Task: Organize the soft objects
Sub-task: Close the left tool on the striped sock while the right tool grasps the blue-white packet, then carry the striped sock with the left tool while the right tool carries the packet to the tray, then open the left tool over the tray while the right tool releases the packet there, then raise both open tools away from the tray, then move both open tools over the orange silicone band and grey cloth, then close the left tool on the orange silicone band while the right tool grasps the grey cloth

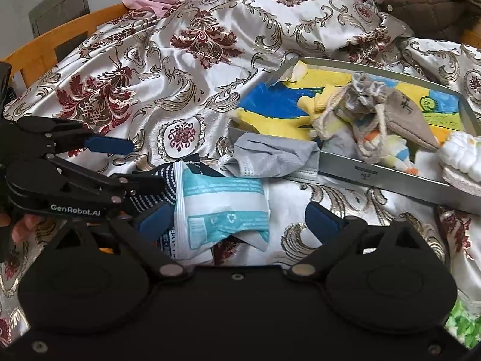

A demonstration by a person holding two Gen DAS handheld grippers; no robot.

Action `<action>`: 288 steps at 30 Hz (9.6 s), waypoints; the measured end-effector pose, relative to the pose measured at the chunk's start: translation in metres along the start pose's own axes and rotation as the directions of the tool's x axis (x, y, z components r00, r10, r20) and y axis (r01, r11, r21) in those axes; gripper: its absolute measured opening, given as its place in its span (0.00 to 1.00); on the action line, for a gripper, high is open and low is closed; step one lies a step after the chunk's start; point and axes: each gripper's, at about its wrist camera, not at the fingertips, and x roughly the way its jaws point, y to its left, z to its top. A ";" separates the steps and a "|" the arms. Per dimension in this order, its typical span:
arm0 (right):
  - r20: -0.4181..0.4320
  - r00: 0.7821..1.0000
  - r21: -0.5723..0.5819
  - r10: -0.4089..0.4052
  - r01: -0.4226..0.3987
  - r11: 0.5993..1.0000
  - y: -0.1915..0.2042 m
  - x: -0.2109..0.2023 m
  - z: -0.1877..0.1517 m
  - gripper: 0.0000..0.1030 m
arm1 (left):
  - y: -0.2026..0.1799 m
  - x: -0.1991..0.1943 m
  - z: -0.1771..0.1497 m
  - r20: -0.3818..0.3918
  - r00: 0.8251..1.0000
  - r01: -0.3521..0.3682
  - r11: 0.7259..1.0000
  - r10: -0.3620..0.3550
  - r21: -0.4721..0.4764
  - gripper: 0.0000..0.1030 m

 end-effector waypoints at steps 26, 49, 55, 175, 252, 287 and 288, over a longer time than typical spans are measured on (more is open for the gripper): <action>-0.040 0.996 0.069 0.074 -0.071 0.995 0.004 0.023 -0.001 0.29 | -0.001 0.012 0.007 -0.088 0.995 0.023 0.989 -0.036 -0.144 0.01; 0.089 0.993 0.065 0.077 -0.083 0.994 -0.008 -0.077 0.018 0.25 | -0.037 -0.091 0.030 0.136 0.987 -0.074 0.990 0.090 -0.117 0.01; 0.171 0.984 0.079 0.048 -0.062 0.995 -0.024 -0.108 0.028 0.25 | -0.062 -0.109 0.040 0.195 0.975 -0.097 0.993 0.107 -0.061 0.01; 0.290 0.923 0.345 -0.253 0.146 0.927 0.004 -0.294 -0.114 0.99 | -0.102 -0.226 -0.064 0.251 0.956 -0.111 0.980 0.150 -0.163 0.99; 0.155 0.968 -0.115 -0.197 0.216 0.970 0.029 -0.191 -0.101 0.99 | -0.045 -0.097 -0.070 -0.040 0.993 0.086 0.891 -0.115 -0.446 0.99; 0.074 0.993 -0.086 -0.092 0.098 0.991 0.003 -0.035 -0.025 0.99 | 0.001 -0.061 -0.072 -0.117 0.943 0.144 0.700 -0.311 -0.700 0.19; 0.065 0.994 -0.086 -0.089 0.095 0.992 0.005 -0.030 -0.022 0.99 | 0.002 -0.061 -0.071 -0.115 0.940 0.152 0.698 -0.320 -0.700 0.16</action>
